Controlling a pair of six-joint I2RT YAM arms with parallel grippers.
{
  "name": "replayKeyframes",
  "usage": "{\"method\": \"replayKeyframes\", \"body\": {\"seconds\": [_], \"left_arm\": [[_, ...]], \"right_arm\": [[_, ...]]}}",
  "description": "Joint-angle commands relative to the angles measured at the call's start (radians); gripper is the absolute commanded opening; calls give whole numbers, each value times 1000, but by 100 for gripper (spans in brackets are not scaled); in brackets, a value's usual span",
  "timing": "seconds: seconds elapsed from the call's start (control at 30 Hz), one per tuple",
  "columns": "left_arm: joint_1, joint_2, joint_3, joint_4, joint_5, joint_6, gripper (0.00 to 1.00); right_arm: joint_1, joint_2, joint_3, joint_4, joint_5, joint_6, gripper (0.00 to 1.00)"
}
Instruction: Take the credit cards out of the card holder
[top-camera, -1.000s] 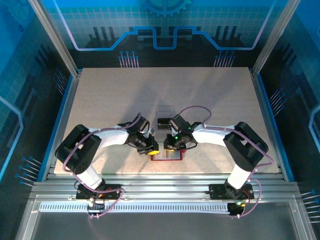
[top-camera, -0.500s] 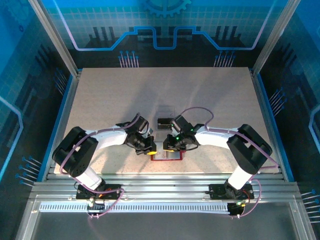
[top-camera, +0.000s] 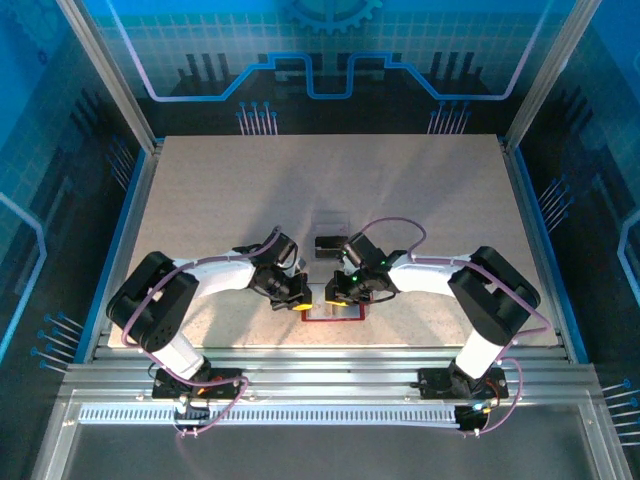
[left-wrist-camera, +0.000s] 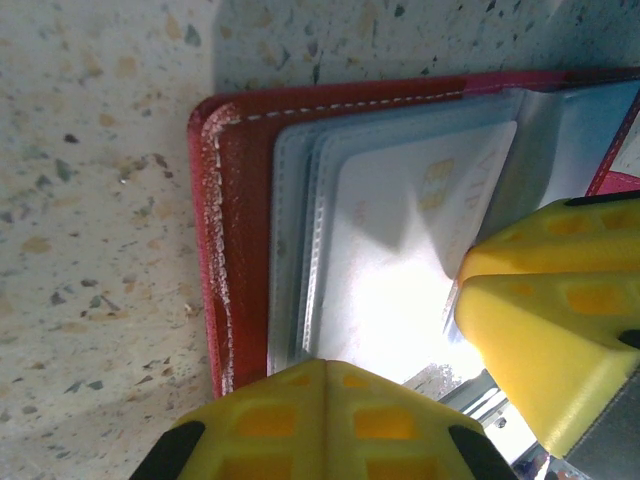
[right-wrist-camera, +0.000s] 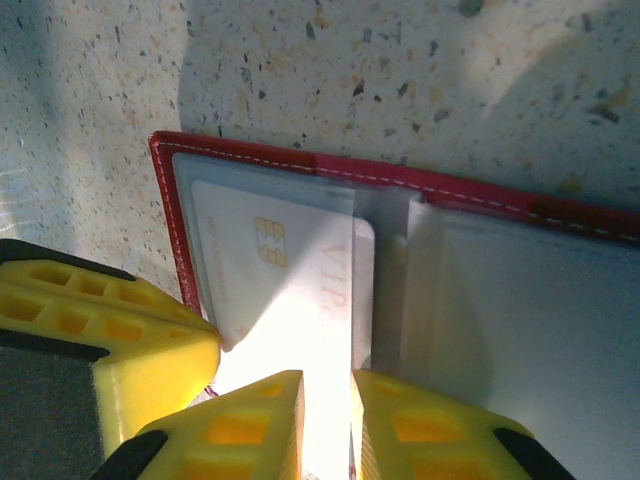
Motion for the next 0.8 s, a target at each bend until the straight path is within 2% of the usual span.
{"method": "replayKeyframes", "body": {"seconds": [0.0, 0.33, 0.77], "left_arm": [[7, 12, 1, -27, -13, 12, 0], [7, 12, -4, -27, -14, 14, 0], [8, 18, -13, -15, -10, 9, 0]], "right_arm": [[9, 28, -11, 7, -17, 7, 19], [5, 26, 39, -115, 59, -42, 19], [5, -13, 47, -125, 62, -45, 19]]}}
